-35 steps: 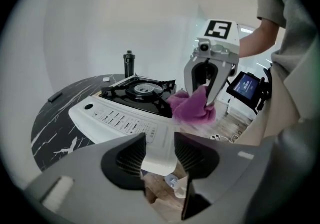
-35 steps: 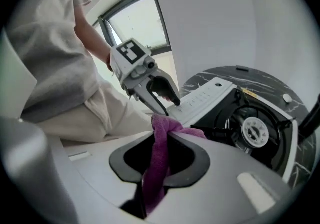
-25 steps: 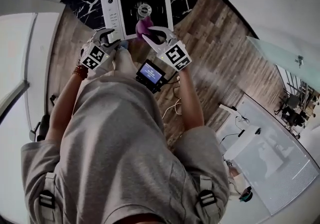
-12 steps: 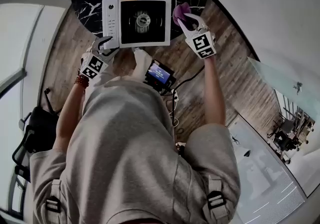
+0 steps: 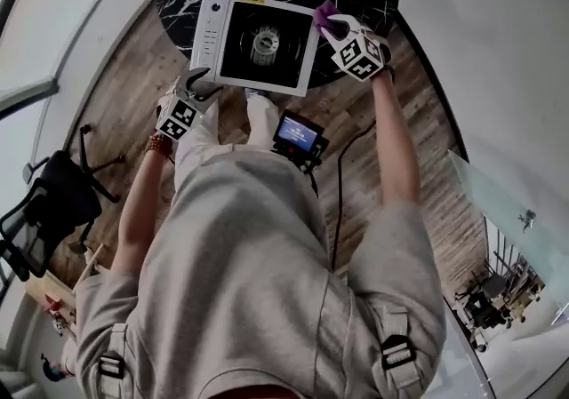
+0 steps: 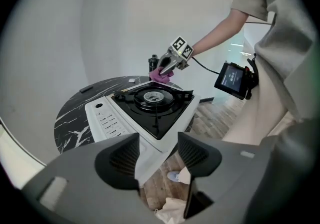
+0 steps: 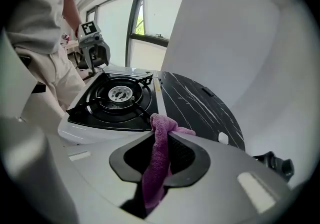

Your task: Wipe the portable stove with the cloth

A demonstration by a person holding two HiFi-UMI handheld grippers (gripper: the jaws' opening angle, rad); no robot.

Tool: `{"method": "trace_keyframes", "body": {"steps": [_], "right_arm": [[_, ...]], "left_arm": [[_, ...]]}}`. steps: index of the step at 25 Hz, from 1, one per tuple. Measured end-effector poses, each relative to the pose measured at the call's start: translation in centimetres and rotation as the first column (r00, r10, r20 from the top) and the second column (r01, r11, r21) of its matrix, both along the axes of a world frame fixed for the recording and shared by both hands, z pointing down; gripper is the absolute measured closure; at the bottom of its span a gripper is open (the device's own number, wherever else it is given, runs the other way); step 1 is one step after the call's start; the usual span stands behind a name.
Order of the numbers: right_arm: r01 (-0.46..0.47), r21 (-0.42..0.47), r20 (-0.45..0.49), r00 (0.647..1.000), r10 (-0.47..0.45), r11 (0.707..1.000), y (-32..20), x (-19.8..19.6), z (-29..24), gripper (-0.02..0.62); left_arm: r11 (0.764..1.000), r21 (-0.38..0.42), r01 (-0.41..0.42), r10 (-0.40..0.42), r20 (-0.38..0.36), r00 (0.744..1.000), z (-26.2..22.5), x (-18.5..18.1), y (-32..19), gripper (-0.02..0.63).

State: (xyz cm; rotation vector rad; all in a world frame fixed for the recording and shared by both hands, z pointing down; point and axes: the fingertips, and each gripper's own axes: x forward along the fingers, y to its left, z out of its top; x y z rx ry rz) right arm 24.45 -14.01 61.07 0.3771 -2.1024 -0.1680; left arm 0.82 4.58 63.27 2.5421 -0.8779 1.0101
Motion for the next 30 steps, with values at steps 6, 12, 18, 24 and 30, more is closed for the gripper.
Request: {"method": "trace_keyframes", "body": {"steps": [6, 12, 18, 24, 30], "right_arm": [[0.028, -0.047, -0.053, 0.998, -0.031, 0.998, -1.7, -0.8, 2.2, 0.515], [0.002, -0.130, -0.023, 1.000, -0.005, 0.991, -1.3, -1.3, 2.5, 0.518], [0.001, -0.158, -0.040, 0.999, -0.007, 0.987, -0.8, -1.5, 2.6, 0.520], [-0.024, -0.184, -0.002, 1.000, 0.024, 0.983, 0.1, -1.3, 2.5, 0.520], [-0.025, -0.188, 0.026, 0.999, 0.031, 0.982, 1.1, -1.6, 2.6, 0.520]], "left_arm": [[1.000, -0.002, -0.015, 0.015, 0.044, 0.999, 1.0, 0.7, -0.1, 0.385], [1.000, -0.023, 0.010, -0.009, 0.056, 0.998, 1.9, 0.6, 0.4, 0.371], [0.999, -0.035, 0.041, -0.039, 0.052, 0.998, 1.8, 0.8, 0.1, 0.370], [0.997, -0.054, 0.055, -0.052, 0.058, 0.997, 2.0, 0.9, 0.0, 0.363], [0.993, -0.096, 0.063, -0.057, 0.060, 0.997, 2.0, 0.9, -0.1, 0.356]]}}
